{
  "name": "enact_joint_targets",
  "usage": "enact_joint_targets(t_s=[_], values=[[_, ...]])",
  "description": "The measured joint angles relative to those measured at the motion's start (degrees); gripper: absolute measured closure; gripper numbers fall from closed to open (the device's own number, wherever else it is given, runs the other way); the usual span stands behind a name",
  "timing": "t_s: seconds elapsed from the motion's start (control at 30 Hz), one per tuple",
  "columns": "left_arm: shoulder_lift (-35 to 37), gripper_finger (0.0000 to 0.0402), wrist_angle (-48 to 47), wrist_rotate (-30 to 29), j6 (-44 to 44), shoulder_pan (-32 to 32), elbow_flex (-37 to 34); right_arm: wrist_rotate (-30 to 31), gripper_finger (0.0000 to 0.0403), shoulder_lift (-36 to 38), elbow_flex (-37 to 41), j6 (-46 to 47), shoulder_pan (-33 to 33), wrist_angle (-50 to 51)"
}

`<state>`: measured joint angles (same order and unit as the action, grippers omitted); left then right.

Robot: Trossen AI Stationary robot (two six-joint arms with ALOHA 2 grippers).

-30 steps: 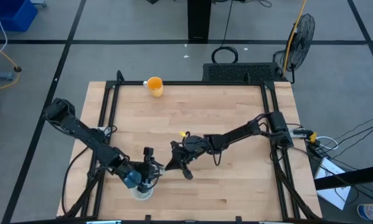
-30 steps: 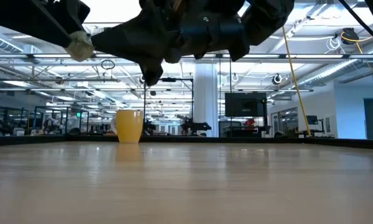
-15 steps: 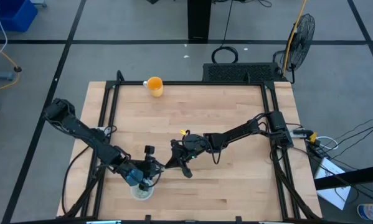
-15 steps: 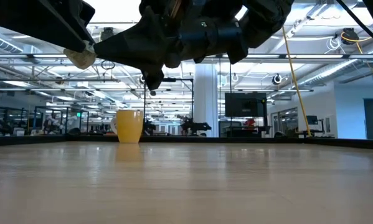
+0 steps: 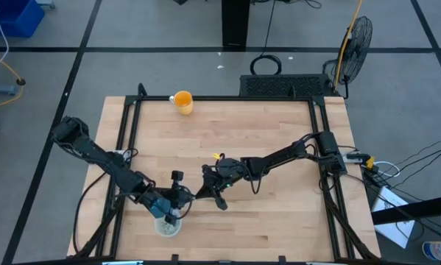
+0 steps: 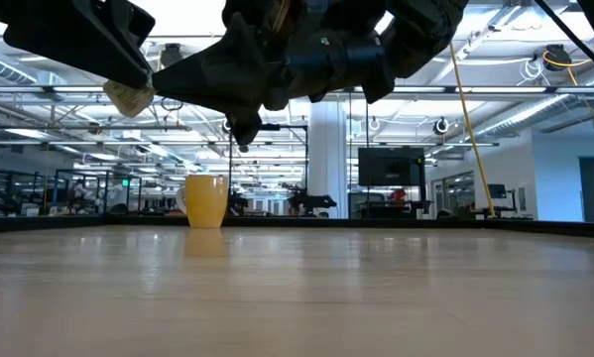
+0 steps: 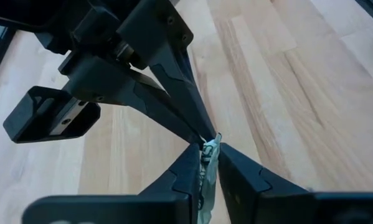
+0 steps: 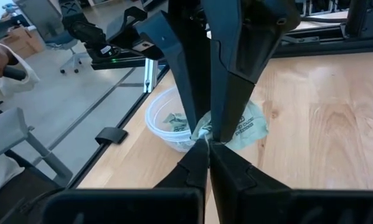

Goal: Pick and place Stevia / Truvia into bins
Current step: Put the stevia packet into the transparent container

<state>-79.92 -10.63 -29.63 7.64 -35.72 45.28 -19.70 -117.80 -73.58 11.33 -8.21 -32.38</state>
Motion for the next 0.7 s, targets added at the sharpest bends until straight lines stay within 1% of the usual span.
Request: enact_joint_targets(t_s=[0.07,0.17,0.4,0.5,0.6,0.7], values=[[0.0,0.0346,0.03,0.47,0.0,0.28,-0.02,0.0,0.0397,0.0,0.02,-0.02,0.0,0.0],[0.02,0.035,0.04,1.23,0.02,0.61,-0.02,0.02,0.038,0.0,0.02,-0.26,0.0,0.0],[0.02,0.035,-0.15,1.09,0.11,0.67,-0.02,0.04,0.0311,0.0,0.02,-0.42,-0.04,0.0],[0.02,0.035,-0.17,1.08,0.11,0.67,-0.04,0.02,0.0287,0.0,0.02,-0.39,-0.04,0.0],[0.02,0.035,-0.24,1.05,0.3,0.67,-0.07,0.0,0.0273,0.0,0.02,-0.39,-0.04,0.0],[0.0,0.035,-0.45,1.41,0.17,0.67,-0.07,0.09,0.0269,0.0,0.01,-0.41,-0.04,0.79]])
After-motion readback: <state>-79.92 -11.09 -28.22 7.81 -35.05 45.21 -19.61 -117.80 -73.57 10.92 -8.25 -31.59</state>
